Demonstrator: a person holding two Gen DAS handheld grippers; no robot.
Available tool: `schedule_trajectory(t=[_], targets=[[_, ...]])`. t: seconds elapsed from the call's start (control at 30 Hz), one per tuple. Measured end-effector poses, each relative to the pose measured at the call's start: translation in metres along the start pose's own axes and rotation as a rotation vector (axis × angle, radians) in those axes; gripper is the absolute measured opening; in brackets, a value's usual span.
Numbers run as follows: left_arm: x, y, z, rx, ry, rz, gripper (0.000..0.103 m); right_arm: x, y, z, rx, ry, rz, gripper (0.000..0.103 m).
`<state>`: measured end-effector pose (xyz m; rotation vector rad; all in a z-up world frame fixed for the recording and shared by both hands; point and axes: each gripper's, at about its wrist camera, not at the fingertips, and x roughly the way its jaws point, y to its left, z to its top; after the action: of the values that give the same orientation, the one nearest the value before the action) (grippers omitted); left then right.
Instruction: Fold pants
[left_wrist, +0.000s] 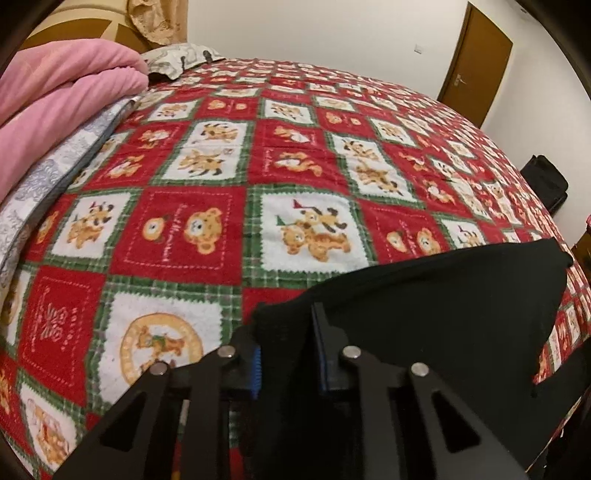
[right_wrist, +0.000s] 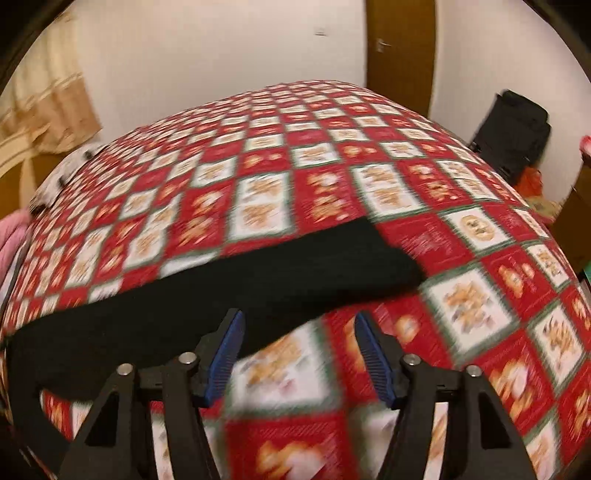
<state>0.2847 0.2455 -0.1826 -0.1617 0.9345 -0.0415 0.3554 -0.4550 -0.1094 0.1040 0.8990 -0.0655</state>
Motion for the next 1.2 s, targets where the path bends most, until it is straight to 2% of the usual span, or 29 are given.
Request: schedule_trajectory(t=[0.1, 0.17, 0.3, 0.43, 0.63, 0.67, 0.73, 0.77, 0.8, 0.83, 0.9, 1.07, 1.2], targets=[[0.003, -0.003, 0.001, 0.008, 0.001, 0.003, 0.023, 0.023, -0.016, 0.028, -0.022, 0.013, -0.073, 0.057], [0.005, -0.003, 0.003, 0.003, 0.013, 0.0, 0.023, 0.042, -0.029, 0.044, -0.017, 0.04, -0.093, 0.057], [0.008, 0.0, 0.008, -0.024, 0.028, -0.022, 0.023, 0.077, -0.051, 0.068, 0.012, 0.096, -0.074, 0.057], [0.012, -0.004, 0.01, -0.008, 0.035, -0.014, 0.023, 0.109, -0.058, 0.085, -0.012, 0.142, -0.04, 0.057], [0.018, -0.005, 0.016, 0.002, 0.031, -0.024, 0.023, 0.153, -0.061, 0.092, -0.043, 0.231, -0.045, 0.057], [0.02, -0.004, 0.016, -0.003, 0.026, -0.029, 0.023, 0.159, -0.061, 0.091, -0.04, 0.259, -0.034, 0.054], [0.021, -0.004, 0.017, -0.008, 0.02, -0.031, 0.023, 0.163, -0.06, 0.089, -0.037, 0.273, 0.005, 0.034], [0.021, -0.005, 0.018, -0.008, 0.02, -0.028, 0.023, 0.162, -0.058, 0.089, -0.033, 0.273, 0.022, 0.028], [0.022, -0.006, 0.02, -0.003, 0.024, -0.022, 0.023, 0.16, -0.056, 0.089, -0.043, 0.269, 0.019, 0.015], [0.021, -0.007, 0.021, 0.0, 0.026, -0.017, 0.023, 0.156, -0.053, 0.089, -0.059, 0.266, 0.019, 0.01], [0.018, -0.009, 0.024, -0.004, 0.024, -0.021, 0.013, 0.14, -0.044, 0.089, -0.106, 0.245, 0.004, 0.009], [-0.004, -0.012, 0.025, -0.012, -0.04, -0.063, 0.012, 0.082, -0.042, 0.089, -0.146, 0.145, -0.012, 0.008], [-0.038, -0.011, 0.02, -0.017, -0.131, -0.123, 0.012, 0.011, -0.051, 0.076, -0.158, 0.054, -0.007, 0.008]])
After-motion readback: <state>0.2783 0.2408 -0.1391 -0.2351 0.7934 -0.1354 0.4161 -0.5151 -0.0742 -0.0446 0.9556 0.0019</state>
